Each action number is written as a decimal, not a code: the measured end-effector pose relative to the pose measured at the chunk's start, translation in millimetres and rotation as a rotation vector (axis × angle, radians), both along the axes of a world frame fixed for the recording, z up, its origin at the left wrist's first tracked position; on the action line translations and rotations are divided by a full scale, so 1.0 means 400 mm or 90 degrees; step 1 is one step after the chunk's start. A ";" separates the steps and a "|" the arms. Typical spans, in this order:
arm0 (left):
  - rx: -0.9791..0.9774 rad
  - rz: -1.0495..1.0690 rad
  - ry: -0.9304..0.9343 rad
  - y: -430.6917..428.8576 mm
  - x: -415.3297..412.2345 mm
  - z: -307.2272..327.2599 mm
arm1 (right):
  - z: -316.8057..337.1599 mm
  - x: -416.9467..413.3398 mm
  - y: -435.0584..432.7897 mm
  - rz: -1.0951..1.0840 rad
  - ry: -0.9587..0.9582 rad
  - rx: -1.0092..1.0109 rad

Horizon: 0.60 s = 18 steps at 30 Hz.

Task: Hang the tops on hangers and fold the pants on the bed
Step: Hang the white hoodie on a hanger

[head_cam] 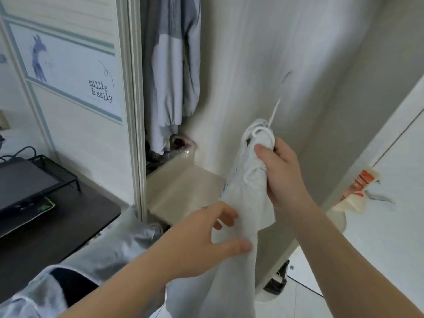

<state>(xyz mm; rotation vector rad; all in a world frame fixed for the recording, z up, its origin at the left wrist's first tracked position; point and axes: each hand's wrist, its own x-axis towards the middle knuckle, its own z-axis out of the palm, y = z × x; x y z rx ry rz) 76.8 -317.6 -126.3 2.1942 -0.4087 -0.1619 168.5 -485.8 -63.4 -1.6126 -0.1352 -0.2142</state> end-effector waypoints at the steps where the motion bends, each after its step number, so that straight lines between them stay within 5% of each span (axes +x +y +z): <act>1: 0.007 -0.001 -0.019 0.021 0.019 0.029 | 0.026 0.024 0.025 -0.009 -0.013 0.005; 18: 0.104 0.125 -0.438 0.241 0.399 0.487 | 0.599 0.402 0.311 -0.050 -0.301 -0.074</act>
